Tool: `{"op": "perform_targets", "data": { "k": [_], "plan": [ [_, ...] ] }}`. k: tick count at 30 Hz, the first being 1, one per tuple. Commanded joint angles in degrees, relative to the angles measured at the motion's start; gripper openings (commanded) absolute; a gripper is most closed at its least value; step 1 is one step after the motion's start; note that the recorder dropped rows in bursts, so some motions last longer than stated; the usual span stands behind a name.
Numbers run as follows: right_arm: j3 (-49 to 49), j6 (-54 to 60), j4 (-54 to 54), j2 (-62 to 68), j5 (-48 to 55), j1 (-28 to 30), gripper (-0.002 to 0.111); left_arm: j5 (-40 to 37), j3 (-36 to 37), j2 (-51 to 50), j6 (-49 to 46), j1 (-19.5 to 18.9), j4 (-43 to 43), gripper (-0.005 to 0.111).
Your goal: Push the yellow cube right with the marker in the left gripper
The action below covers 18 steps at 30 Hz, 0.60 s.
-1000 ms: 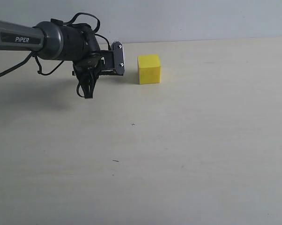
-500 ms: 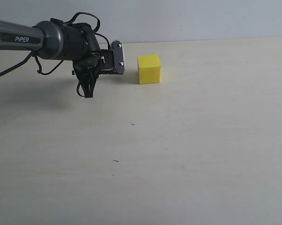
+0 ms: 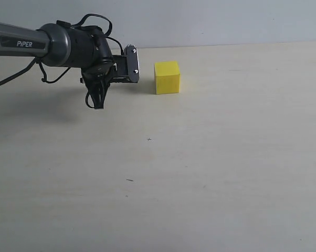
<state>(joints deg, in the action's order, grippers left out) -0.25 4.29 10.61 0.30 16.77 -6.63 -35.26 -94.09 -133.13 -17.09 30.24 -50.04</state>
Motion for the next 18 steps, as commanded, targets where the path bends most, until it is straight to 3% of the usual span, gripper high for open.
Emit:
{"op": "perform_targets", "data": {
  "k": [1, 12, 18],
  "plan": [
    [0.25, 0.14, -0.03, -0.3, -0.39, -0.07, 0.0, -0.1, -0.19, 0.37, 0.78, -0.06, -0.76, 0.0],
    [0.25, 0.14, -0.03, -0.3, -0.39, -0.07, 0.0, -1.33, -0.19, 0.37, 2.4, -0.24, -1.17, 0.0],
    [0.25, 0.14, -0.03, -0.3, -0.39, -0.07, 0.0, 4.88, -0.51, 0.37, 3.06, 1.8, -0.98, 0.0]
  ]
}}
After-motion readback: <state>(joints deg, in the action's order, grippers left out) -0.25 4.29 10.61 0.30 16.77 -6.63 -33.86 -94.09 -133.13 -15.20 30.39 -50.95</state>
